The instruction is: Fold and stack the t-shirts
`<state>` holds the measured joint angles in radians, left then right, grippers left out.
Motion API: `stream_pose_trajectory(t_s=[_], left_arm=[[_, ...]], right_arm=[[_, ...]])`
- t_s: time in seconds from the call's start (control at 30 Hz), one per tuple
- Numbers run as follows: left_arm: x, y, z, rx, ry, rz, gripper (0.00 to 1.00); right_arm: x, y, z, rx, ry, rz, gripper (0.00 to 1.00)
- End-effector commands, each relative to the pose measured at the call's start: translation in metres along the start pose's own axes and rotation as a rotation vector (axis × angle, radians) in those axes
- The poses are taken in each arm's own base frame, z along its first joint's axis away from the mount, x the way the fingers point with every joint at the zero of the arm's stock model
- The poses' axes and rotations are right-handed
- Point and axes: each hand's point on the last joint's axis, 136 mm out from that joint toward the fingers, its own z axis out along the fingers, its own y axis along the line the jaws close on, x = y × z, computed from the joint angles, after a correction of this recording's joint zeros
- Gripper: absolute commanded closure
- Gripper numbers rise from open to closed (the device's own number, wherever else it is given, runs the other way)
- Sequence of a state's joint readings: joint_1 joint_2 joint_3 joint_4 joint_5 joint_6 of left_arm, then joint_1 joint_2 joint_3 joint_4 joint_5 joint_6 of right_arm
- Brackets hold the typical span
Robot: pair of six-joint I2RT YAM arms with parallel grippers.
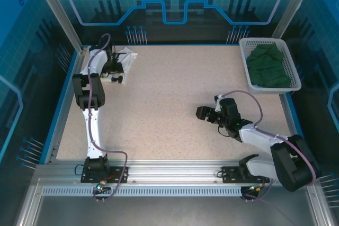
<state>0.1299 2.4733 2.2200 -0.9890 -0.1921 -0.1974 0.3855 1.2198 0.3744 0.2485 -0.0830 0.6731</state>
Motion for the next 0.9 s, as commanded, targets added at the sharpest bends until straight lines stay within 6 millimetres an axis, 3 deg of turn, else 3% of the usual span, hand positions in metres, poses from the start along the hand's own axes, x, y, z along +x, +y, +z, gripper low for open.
stream_pose_trajectory(t_s=[0.0,0.13,0.23,0.3,0.4,0.53,0.67,0.77,0.87], left_arm=[[-0.006,-0.013,-0.021,0.098,0.000,-0.065,0.01],[-0.010,-0.024,-0.067,0.164,-0.047,-0.116,0.01],[-0.010,-0.034,-0.126,0.236,-0.174,-0.132,0.01],[-0.005,-0.036,-0.173,0.278,-0.273,-0.149,0.01],[0.016,-0.034,-0.229,0.320,-0.399,-0.188,0.01],[0.054,-0.029,-0.279,0.379,-0.614,-0.179,0.01],[0.090,-0.002,-0.290,0.416,-0.811,-0.204,0.01],[0.115,0.023,-0.275,0.416,-0.970,-0.249,0.01],[0.136,0.036,-0.245,0.356,-1.014,-0.188,0.01]], right_arm=[[-0.018,0.011,-0.005,-0.027,-0.053,-0.022,0.13],[-0.022,0.010,-0.013,-0.012,-0.080,-0.038,0.12],[-0.030,0.006,-0.028,0.030,-0.133,-0.064,0.12],[-0.038,-0.008,-0.045,0.122,-0.192,-0.052,0.01],[-0.057,-0.022,-0.074,0.206,-0.299,-0.013,0.00],[-0.085,-0.028,-0.105,0.259,-0.392,0.011,0.00],[-0.110,-0.045,-0.127,0.432,-0.488,-0.080,0.00],[-0.122,-0.042,-0.113,0.441,-0.487,-0.324,0.00],[-0.124,-0.038,-0.093,0.413,-0.455,-0.521,0.00]])
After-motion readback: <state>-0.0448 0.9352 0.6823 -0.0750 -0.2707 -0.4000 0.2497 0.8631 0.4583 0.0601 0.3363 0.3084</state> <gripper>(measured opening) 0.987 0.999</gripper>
